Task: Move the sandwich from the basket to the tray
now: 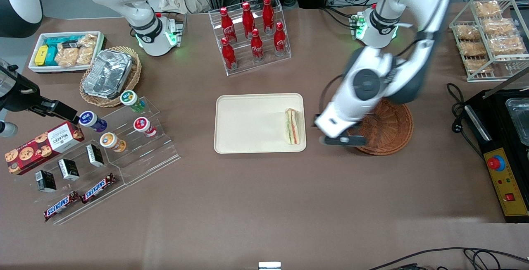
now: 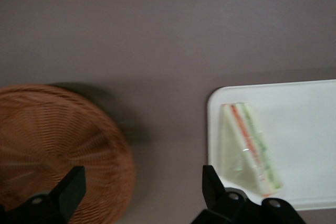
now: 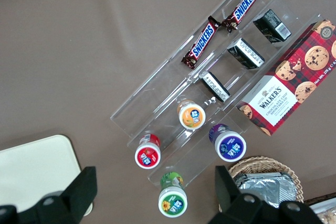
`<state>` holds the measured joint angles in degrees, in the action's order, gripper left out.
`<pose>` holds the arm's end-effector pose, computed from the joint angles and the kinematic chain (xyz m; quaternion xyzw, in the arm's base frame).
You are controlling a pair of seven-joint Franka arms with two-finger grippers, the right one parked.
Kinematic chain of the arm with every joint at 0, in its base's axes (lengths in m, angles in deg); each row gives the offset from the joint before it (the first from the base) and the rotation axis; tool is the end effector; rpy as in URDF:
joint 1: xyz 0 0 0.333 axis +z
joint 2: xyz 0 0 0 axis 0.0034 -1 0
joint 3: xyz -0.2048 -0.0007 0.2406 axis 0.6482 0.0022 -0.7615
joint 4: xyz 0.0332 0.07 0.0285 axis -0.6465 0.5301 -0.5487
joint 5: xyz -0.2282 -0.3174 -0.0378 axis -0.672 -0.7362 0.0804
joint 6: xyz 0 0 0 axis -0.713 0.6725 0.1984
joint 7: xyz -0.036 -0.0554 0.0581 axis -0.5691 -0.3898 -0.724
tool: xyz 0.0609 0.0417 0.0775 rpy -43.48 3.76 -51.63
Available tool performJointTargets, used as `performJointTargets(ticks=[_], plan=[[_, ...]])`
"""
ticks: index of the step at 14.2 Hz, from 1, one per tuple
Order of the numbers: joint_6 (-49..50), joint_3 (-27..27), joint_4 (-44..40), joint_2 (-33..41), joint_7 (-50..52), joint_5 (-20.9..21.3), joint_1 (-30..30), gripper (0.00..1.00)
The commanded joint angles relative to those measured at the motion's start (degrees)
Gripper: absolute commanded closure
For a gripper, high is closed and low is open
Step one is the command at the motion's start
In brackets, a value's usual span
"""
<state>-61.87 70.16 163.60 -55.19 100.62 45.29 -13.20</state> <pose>0.5616 -0.2566 0.3986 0.9988 -0.0291 -0.0396 0.0090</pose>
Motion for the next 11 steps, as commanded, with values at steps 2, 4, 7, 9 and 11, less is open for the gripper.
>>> performJointTargets(ticks=[2, 4, 7, 9, 11], plan=[[8.10, 0.95, 1.19, 8.44, -13.85, -1.10, 11.32, 0.01], [9.87, 0.77, -0.30, 10.03, -18.34, -2.33, 15.01, 0.01], [9.88, 0.25, -2.85, 10.21, -19.50, 0.11, 16.61, 0.01], [9.96, 0.16, -3.12, 11.17, -20.38, 5.37, 16.53, 0.01], [12.49, -2.12, -3.12, 12.06, -20.55, 7.16, 15.56, 0.01]])
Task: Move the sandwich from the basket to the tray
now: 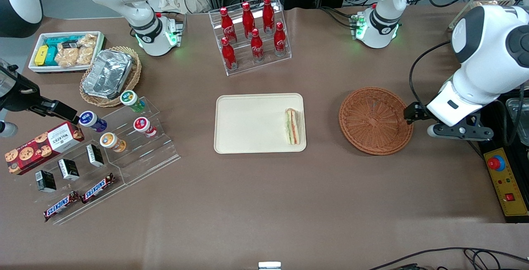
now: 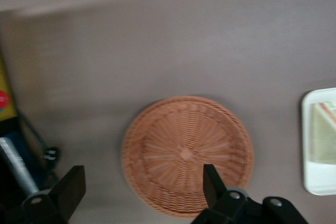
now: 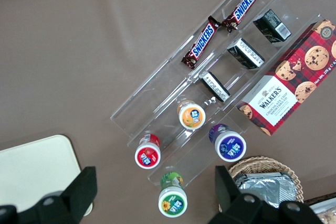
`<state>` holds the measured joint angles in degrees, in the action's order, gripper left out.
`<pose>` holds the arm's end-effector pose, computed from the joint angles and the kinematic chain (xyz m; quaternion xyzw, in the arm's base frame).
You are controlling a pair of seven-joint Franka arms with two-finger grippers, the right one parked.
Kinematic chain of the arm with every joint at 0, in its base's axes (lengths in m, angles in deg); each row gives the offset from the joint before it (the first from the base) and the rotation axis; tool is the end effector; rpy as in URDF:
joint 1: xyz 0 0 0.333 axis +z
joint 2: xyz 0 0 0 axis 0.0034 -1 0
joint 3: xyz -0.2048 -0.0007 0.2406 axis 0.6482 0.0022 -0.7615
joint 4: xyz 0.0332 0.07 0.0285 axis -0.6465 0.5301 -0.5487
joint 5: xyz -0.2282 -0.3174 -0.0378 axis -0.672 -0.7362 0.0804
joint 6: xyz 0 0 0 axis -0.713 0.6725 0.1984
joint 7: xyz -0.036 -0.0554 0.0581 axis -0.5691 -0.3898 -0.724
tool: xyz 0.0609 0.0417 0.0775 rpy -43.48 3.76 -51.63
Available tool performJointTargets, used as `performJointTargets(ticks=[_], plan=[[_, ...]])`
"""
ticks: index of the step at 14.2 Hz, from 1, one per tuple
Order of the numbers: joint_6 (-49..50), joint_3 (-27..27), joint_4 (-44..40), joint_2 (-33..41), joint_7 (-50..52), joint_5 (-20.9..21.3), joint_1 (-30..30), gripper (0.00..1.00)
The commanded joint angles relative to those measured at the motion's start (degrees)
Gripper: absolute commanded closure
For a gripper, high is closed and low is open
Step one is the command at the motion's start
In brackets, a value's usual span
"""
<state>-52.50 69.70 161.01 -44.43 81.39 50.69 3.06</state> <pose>0.5795 -0.0764 0.5172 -0.9970 0.0646 -0.0040 0.0417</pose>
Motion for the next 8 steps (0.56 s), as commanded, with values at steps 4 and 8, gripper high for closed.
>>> performJointTargets(ticks=[4, 8], plan=[[9.28, -9.71, -2.37, 4.99, -8.34, -4.55, -3.76, 0.01], [11.65, -21.71, -2.64, 5.88, -9.68, -10.03, -11.51, 0.01]])
